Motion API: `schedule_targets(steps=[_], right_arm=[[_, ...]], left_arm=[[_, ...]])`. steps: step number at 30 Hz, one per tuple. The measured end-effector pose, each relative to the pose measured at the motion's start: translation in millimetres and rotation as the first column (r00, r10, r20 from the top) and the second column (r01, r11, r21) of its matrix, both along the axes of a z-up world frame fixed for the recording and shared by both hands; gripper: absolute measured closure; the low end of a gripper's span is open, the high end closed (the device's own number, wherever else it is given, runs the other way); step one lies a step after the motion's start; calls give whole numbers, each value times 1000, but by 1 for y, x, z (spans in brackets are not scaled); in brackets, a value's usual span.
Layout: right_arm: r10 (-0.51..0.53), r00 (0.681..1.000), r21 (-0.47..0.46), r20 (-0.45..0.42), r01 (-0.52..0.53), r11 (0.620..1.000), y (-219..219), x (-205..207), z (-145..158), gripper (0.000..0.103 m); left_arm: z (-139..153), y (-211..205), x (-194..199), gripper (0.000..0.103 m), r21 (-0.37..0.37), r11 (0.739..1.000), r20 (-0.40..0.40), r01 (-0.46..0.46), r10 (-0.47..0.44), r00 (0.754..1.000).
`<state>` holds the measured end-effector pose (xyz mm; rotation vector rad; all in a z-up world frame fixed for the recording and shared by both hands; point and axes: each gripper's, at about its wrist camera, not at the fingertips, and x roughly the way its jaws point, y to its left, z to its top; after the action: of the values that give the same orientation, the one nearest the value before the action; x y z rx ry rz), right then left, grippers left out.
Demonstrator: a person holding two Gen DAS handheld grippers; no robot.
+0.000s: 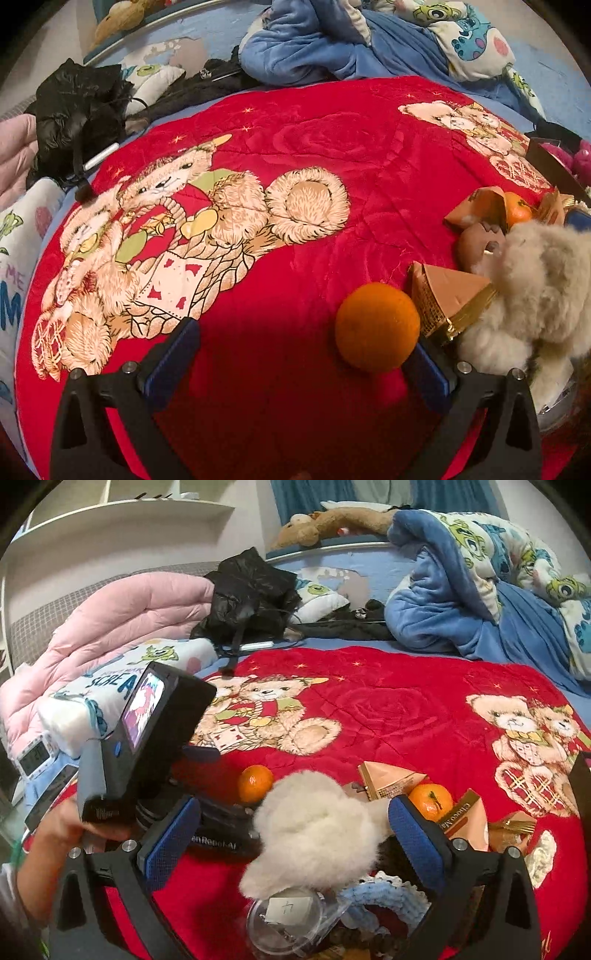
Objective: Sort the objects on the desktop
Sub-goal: 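Grasp the beige plush toy with the right tool while the left tool grasps the orange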
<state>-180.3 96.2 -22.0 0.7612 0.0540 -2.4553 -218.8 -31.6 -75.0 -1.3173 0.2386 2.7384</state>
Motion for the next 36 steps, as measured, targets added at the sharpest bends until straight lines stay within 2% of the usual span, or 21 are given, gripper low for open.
schedule_targets(steps=[4, 8, 16, 19, 20, 22, 25, 27, 28, 31, 36], right_arm=[[-25, 999, -21, 24, 26, 999, 6, -5, -3, 9], [-54, 996, 6, 72, 53, 999, 5, -14, -11, 27], [-86, 994, 44, 63, 83, 996, 4, -12, -14, 49], [-77, 996, 41, 53, 75, 996, 2, -7, -13, 62], [-70, 996, 38, 47, 68, 997, 1, -4, -12, 67], [-65, 997, 49, 37, 63, 997, -2, 3, -12, 69], [-69, 997, 58, 21, 67, 996, -3, 8, -11, 70], [-72, 997, 49, 20, 71, 996, -1, 10, -10, 71], [-73, 997, 39, 23, 72, 997, 1, 10, -9, 71], [-77, 997, 28, 29, 76, 997, 3, 11, -9, 71], [-79, 997, 36, 25, 78, 996, 1, 14, -8, 71]], left_arm=[[1, 0, 1, 0, 17, 1000, 8, 0, 0, 1000], [2, 1, 2, 0, 20, 1000, 8, 0, 0, 1000], [2, 1, 1, 0, 19, 1000, 7, 0, 0, 1000], [4, 2, 3, 3, 18, 1000, 2, 7, -7, 1000], [6, 4, 5, 7, 21, 1000, -3, 19, -19, 1000], [9, 8, 10, 15, 17, 999, -13, 37, -37, 999], [13, 15, 14, 34, 11, 997, -30, 72, -72, 997], [15, 19, 15, 53, 1, 996, -42, 92, -92, 995], [16, 22, 17, 59, -6, 994, -48, 106, -106, 993], [15, 26, 17, 68, -34, 993, -64, 113, -115, 991], [16, 27, 17, 68, -43, 992, -73, 116, -119, 990]])
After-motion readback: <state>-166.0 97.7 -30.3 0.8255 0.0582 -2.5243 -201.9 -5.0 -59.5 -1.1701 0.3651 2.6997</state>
